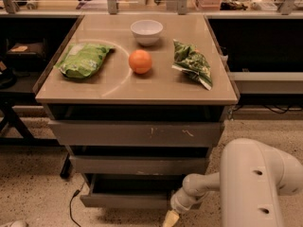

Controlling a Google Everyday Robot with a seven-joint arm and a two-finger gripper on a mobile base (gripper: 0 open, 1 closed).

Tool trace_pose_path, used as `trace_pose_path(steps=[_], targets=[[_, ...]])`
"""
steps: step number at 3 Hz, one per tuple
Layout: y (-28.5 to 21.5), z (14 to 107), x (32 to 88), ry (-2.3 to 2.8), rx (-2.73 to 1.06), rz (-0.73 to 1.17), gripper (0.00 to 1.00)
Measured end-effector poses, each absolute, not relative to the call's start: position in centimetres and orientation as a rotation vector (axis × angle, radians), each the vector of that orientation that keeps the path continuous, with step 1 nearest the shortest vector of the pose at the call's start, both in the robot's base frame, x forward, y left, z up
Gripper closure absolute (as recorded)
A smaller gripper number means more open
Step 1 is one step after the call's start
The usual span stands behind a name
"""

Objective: Open bottom drawer

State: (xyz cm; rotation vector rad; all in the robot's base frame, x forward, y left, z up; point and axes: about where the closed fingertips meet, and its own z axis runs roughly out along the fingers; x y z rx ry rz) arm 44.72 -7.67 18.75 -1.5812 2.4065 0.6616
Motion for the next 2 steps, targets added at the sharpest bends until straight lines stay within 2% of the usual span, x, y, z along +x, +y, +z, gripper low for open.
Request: trace_pose_path(steps=[2], targets=[[-9.4, 21.9, 34.7, 2.488, -1.592, 0.894, 0.0]])
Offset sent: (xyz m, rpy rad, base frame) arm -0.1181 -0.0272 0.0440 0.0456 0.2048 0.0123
